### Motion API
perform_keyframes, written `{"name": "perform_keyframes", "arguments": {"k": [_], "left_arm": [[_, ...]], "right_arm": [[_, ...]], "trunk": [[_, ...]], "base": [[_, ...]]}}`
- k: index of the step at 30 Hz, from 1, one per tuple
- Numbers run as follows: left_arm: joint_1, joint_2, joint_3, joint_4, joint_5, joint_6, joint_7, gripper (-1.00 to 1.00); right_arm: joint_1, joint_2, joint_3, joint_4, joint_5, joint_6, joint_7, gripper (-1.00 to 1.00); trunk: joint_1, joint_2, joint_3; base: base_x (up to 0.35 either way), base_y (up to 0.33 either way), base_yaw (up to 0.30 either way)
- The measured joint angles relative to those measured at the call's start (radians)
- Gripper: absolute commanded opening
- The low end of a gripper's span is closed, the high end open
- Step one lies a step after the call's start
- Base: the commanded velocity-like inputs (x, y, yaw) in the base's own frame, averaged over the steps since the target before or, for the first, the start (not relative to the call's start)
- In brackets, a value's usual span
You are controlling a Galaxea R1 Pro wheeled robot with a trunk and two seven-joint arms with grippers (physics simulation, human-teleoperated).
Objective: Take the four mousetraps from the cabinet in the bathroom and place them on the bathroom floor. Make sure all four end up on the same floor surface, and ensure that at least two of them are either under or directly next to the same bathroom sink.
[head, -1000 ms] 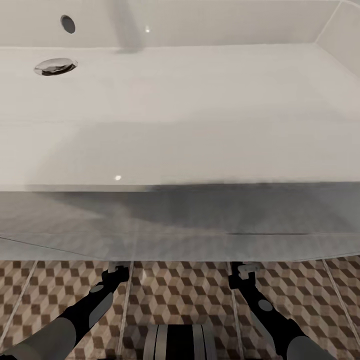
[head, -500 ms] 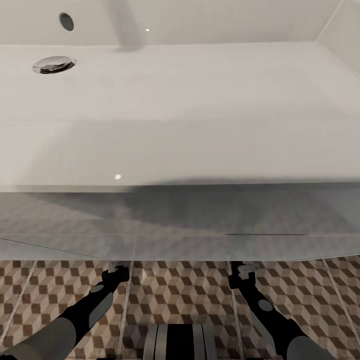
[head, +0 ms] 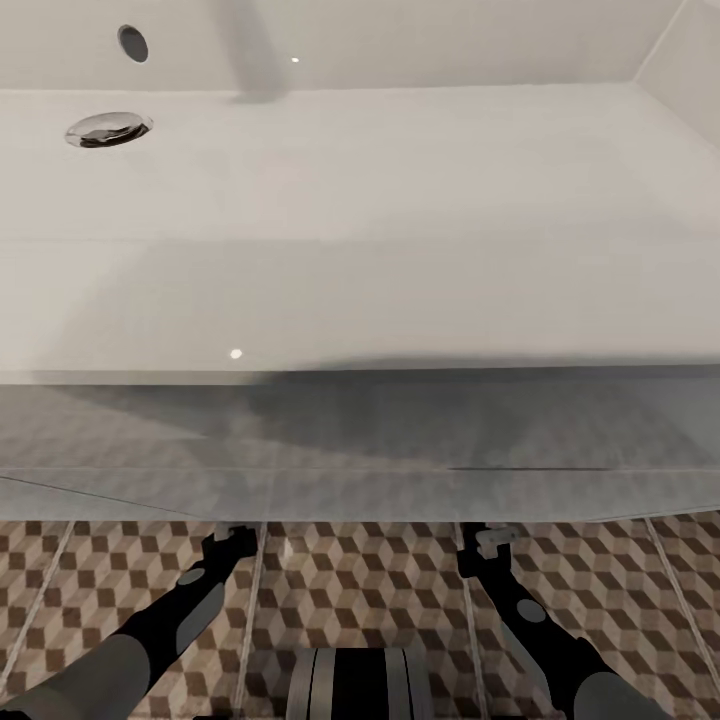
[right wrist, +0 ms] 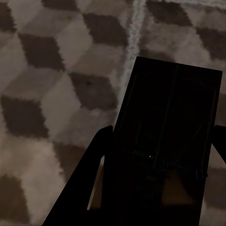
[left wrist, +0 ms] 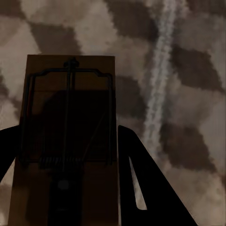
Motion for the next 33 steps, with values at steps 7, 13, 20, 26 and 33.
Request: {"name": "perform_keyframes", "arguments": {"k": [7, 13, 20, 26, 33], "left_arm": [[0.0, 0.004, 0.014, -0.002, 0.003, -0.006, 0.001, -1.0], [0.0, -0.004, 0.018, 0.007, 0.001, -0.067, 0.004, -1.0], [0.0, 0.001, 0.022, 0.014, 0.004, -0.131, 0.004, -1.0], [0.0, -0.002, 0.063, 0.015, 0.024, -0.127, 0.005, -1.0], [0.0, 0.006, 0.078, 0.005, 0.025, -0.128, 0.006, -1.0]], "right_arm": [[0.0, 0.0, 0.0, 0.0, 0.0, 0.0, 0.0, -1.0], [0.0, 0.0, 0.0, 0.0, 0.001, 0.0, 0.0, -1.0], [0.0, 0.0, 0.0, 0.0, 0.002, 0.0, 0.0, -1.0], [0.0, 0.0, 0.0, 0.0, 0.002, 0.0, 0.0, -1.0], [0.0, 0.0, 0.001, 0.0, 0.002, 0.0, 0.0, -1.0]], "trunk": [[0.0, 0.0, 0.0], [0.0, 0.0, 0.0], [0.0, 0.0, 0.0], [0.0, 0.0, 0.0], [0.0, 0.0, 0.0]], "base": [[0.0, 0.0, 0.0], [0.0, 0.0, 0.0], [0.0, 0.0, 0.0], [0.0, 0.0, 0.0], [0.0, 0.0, 0.0]]}}
